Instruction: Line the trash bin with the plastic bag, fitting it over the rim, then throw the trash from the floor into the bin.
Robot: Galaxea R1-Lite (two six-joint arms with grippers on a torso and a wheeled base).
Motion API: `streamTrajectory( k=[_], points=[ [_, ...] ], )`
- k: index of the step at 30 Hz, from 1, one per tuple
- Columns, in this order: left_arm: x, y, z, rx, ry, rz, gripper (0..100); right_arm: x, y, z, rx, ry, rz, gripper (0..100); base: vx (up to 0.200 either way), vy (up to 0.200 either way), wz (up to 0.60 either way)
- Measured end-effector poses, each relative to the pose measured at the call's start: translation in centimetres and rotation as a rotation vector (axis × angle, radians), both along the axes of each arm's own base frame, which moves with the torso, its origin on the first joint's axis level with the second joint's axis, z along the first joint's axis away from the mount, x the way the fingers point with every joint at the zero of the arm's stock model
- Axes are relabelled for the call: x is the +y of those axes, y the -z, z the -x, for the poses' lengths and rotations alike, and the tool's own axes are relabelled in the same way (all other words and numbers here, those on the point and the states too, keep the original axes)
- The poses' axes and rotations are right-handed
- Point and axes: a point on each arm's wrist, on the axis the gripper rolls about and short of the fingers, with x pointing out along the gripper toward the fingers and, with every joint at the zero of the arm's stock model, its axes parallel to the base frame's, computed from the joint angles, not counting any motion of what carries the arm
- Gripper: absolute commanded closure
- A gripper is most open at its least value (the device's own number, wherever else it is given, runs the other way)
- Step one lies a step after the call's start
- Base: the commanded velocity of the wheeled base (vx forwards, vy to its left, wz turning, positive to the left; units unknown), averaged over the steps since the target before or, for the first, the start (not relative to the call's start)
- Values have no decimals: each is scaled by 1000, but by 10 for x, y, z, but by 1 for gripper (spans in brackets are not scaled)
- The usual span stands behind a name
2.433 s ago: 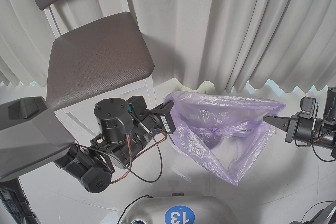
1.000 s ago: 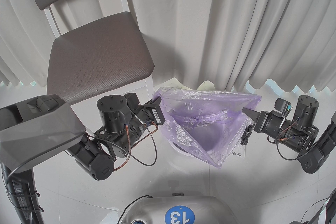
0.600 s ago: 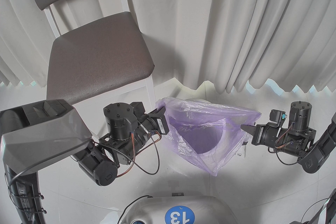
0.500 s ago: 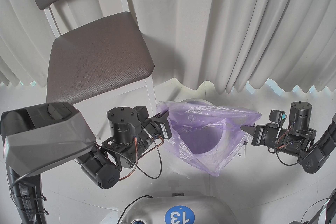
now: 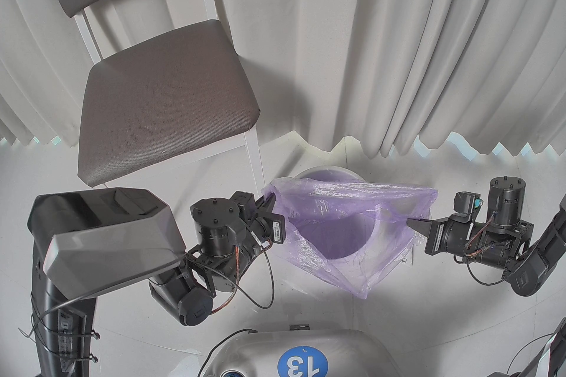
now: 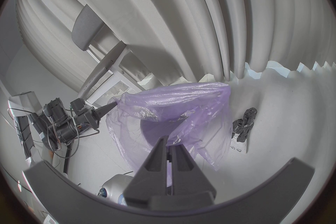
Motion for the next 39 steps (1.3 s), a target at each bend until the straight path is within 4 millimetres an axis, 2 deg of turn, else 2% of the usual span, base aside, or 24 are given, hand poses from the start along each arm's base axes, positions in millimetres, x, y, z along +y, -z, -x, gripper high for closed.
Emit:
streamTrajectory(
  k=[5, 10, 18, 26, 39],
  points=[
    [3, 21, -4, 3, -32, -64, 100, 0, 1, 1, 3, -2, 7, 100, 0, 0, 0],
    [6, 30, -5, 19, -41, -79, 100, -1, 2, 3, 1, -9, 23, 100, 0, 0, 0],
    [13, 33, 6, 83, 48, -94, 100, -1, 5, 7, 1, -26, 59, 100, 0, 0, 0],
    [27, 28, 17, 175, 79, -131, 100, -6, 11, 19, 65, -67, 160, 100, 0, 0, 0],
    [33, 28, 14, 161, 48, -177, 100, -6, 10, 22, 63, -81, 188, 100, 0, 0, 0]
  ],
)
